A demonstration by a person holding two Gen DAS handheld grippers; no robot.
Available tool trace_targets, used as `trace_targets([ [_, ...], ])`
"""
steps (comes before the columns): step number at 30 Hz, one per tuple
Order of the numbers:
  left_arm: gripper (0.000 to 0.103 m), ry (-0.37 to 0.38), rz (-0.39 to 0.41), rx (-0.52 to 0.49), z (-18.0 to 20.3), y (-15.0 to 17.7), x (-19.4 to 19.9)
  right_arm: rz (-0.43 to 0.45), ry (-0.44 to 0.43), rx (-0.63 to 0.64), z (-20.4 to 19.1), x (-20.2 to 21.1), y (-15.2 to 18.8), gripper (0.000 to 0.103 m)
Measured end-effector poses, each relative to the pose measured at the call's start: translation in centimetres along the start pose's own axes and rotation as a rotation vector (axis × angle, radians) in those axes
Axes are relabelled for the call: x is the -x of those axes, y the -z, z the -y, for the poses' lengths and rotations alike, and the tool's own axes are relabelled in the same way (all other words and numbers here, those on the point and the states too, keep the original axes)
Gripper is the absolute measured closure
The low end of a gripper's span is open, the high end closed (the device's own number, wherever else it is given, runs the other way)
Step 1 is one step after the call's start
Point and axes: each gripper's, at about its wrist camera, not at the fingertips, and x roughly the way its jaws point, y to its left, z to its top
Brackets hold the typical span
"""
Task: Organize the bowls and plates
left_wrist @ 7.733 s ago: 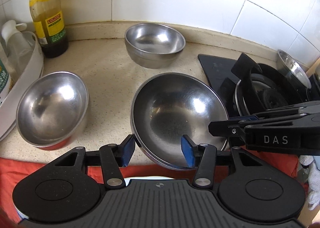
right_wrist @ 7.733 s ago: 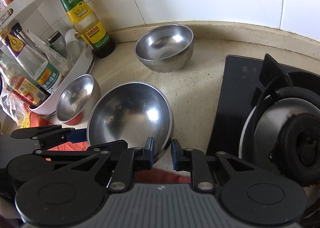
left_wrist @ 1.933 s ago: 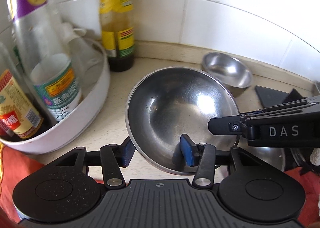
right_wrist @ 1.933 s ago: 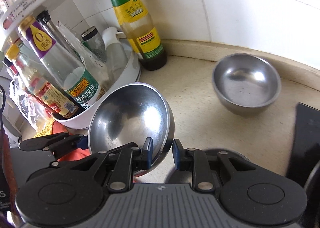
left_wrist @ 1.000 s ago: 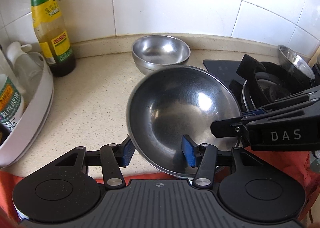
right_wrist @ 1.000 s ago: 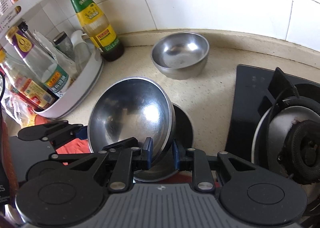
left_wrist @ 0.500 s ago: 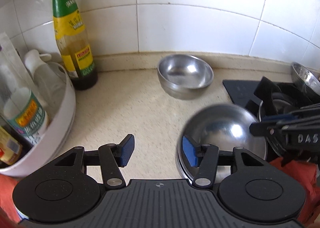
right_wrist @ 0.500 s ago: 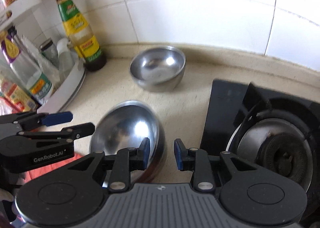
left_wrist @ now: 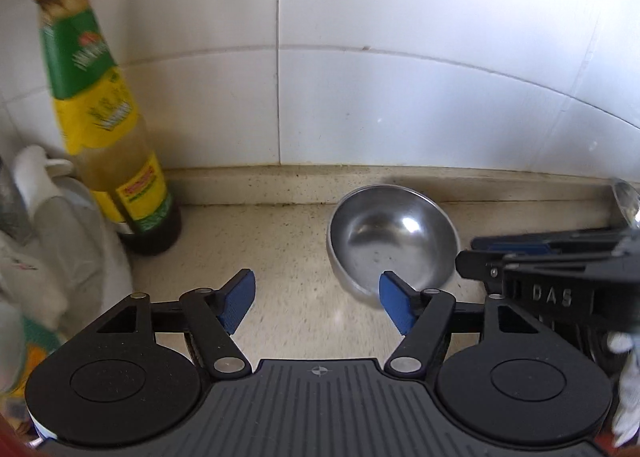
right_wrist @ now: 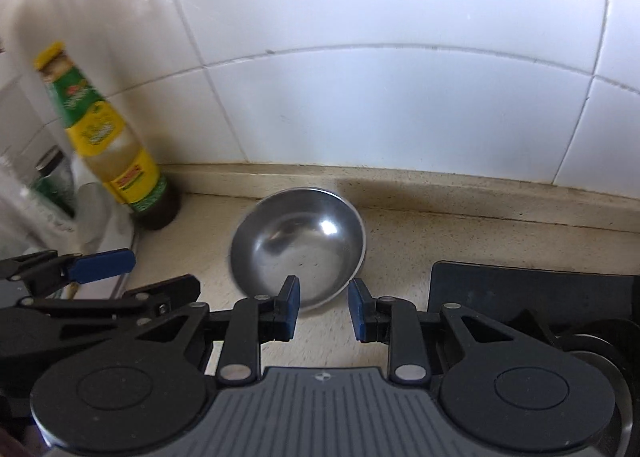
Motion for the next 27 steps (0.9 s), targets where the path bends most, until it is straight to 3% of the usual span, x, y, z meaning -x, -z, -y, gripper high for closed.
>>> trace_targets([
  [7, 0.031, 0.002, -0.071, 0.001, 0.6, -0.3, -4.6, -0.06, 0.001, -0.054, 1.7, -3.7, -0.5, 0.075],
  [16, 0.051, -0.01, -0.109, -0.041, 1.3, 0.4, -7.1, -0.071, 0.028, 0.027, 0.4, -5.8, 0.2, 0.083],
  [19, 0.062, 0.011, -0.12, -0.047, 1.5, 0.5, -7.3, -0.066, 0.032, 0.048, -0.1, -5.8, 0.3, 0.085],
  [27, 0.061, -0.003, -0.092, -0.06, 1.8, 0.5, -6.1, -0.042, 0.046, 0.09, -0.8, -5.0, 0.6, 0.087],
])
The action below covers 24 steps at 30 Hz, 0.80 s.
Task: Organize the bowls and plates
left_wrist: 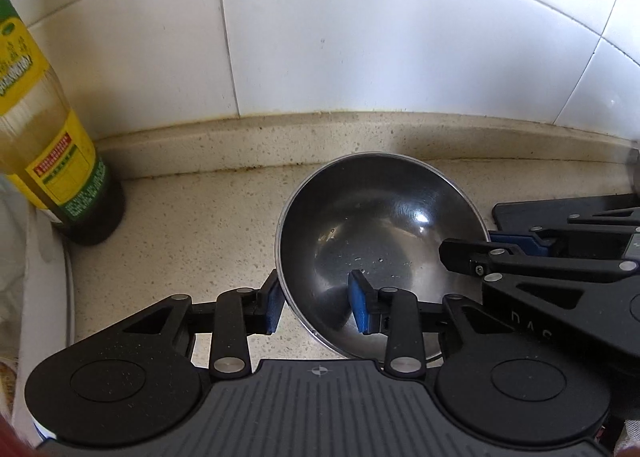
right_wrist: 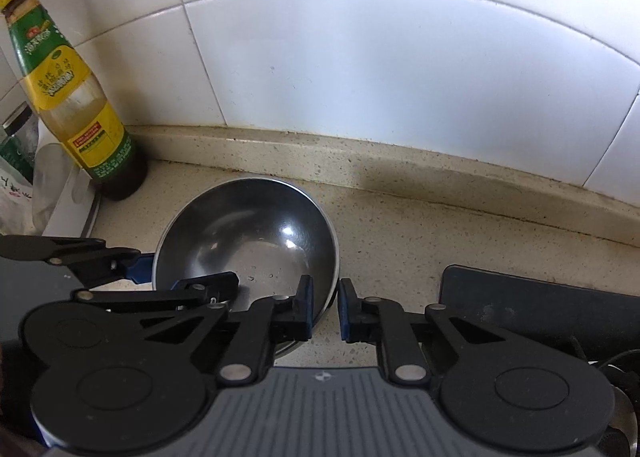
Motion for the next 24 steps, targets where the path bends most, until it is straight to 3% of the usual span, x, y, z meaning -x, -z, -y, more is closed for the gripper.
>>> trace_targets([
  [10, 0.06, -0.011, 0.077, -0.019, 0.7, 0.1, 4.2, 0.071, -0.004, 0.008, -0.4, 4.1, 0.1, 0.087],
  [24, 0.058, -0.046, 0.187, -0.046, 2.5, 2.9, 12.3, 0.175, -0.023, 0.041, -2.4, 12.7, 2.8, 0.087],
])
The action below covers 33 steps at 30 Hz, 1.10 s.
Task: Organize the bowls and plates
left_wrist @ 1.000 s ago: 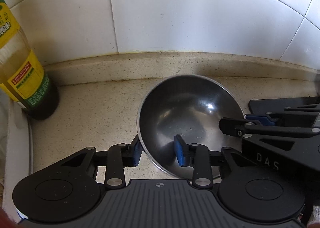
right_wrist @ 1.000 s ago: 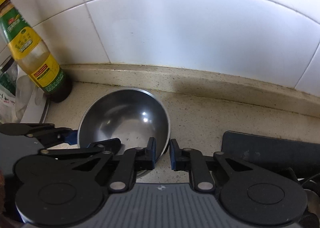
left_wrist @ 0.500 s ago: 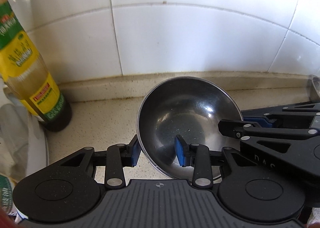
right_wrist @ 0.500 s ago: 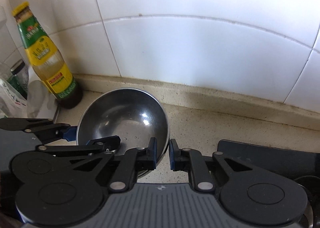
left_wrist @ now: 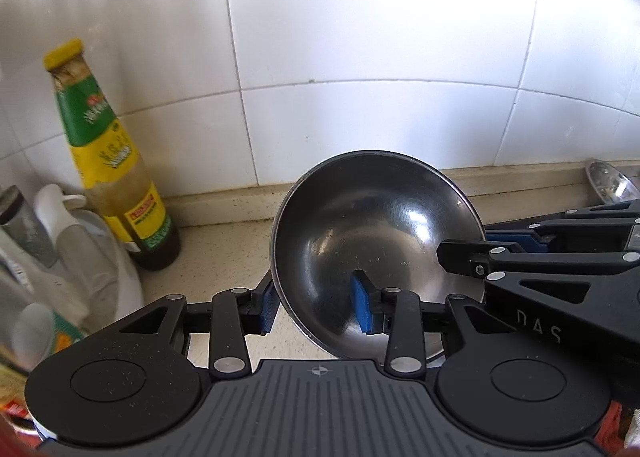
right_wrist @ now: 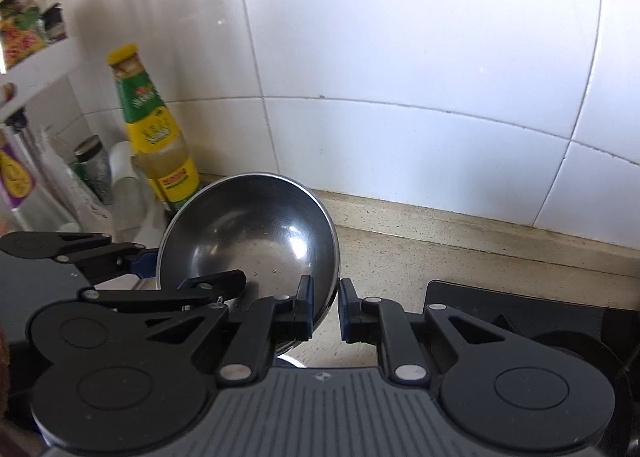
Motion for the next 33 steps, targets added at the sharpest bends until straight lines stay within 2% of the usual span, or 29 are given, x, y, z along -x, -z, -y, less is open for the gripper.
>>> trace_targets([
  [9, 0.056, -0.005, -0.009, -0.01, 1.1, 3.2, 3.4, -0.016, -0.028, 0.008, -0.8, 3.3, 3.0, 0.087],
  [15, 0.055, 0.011, -0.063, -0.005, 1.3, 5.5, 3.1, -0.085, -0.038, 0.022, -1.1, 3.1, 5.3, 0.087],
  [22, 0.054, 0.033, -0.109, -0.007, 1.2, 6.5, 1.8, -0.148, -0.045, 0.014, -0.9, 1.9, 6.5, 0.085],
  [25, 0.046, 0.033, -0.105, -0.017, 1.2, 7.0, 1.8, -0.152, -0.025, 0.018, -0.5, 1.5, 6.7, 0.083],
  [27, 0.034, 0.027, -0.088, -0.021, 1.2, 7.2, 2.2, -0.129, -0.006, 0.025, -0.3, 1.9, 6.7, 0.08],
  [29, 0.033, 0.034, -0.075, -0.017, 0.8, 7.5, 2.5, -0.107, 0.002, 0.017, 0.1, 2.5, 6.7, 0.076],
  [33, 0.032, 0.053, -0.073, 0.013, -0.3, 8.2, 3.3, -0.083, -0.041, -0.045, 1.4, 3.2, 7.0, 0.068],
])
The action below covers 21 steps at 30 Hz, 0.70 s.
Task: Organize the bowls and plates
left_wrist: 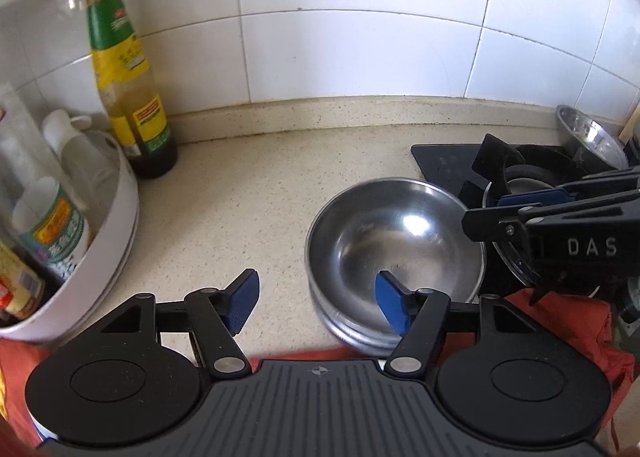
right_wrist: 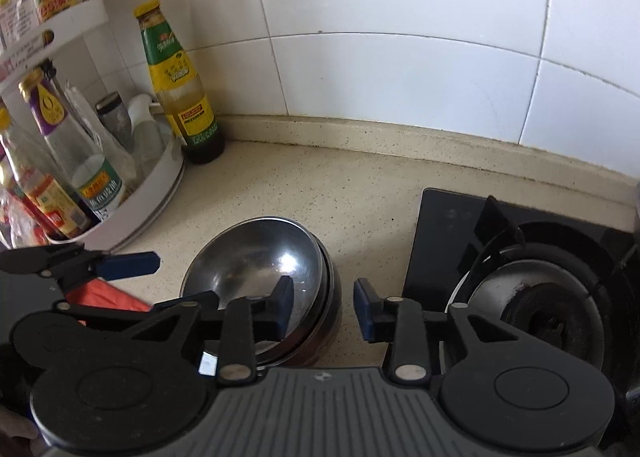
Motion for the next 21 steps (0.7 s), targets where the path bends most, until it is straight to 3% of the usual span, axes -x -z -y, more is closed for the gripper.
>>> trace_targets([
  [11, 0.022, 0.039, 0.032, 0.05, -0.7, 1.6, 1.4, -0.022, -0.037, -0.062, 0.4, -1.1, 1.2, 0.067],
  [13, 0.017, 0.037, 0.052, 0.034, -1.2, 2.1, 1.8, -0.026, -0.055, -0.071, 0.5, -1.4, 1.1, 0.067],
  [17, 0.016, 0.022, 0.034, -0.019, -1.9, 2.8, 2.0, -0.037, -0.067, -0.079, 0.4, -2.6, 0.8, 0.064],
  [21, 0.016, 0.054, 0.012, -0.046, -2.1, 3.2, 1.6, -0.044, -0.07, -0.096, 0.7, -3.5, 0.7, 0.063],
])
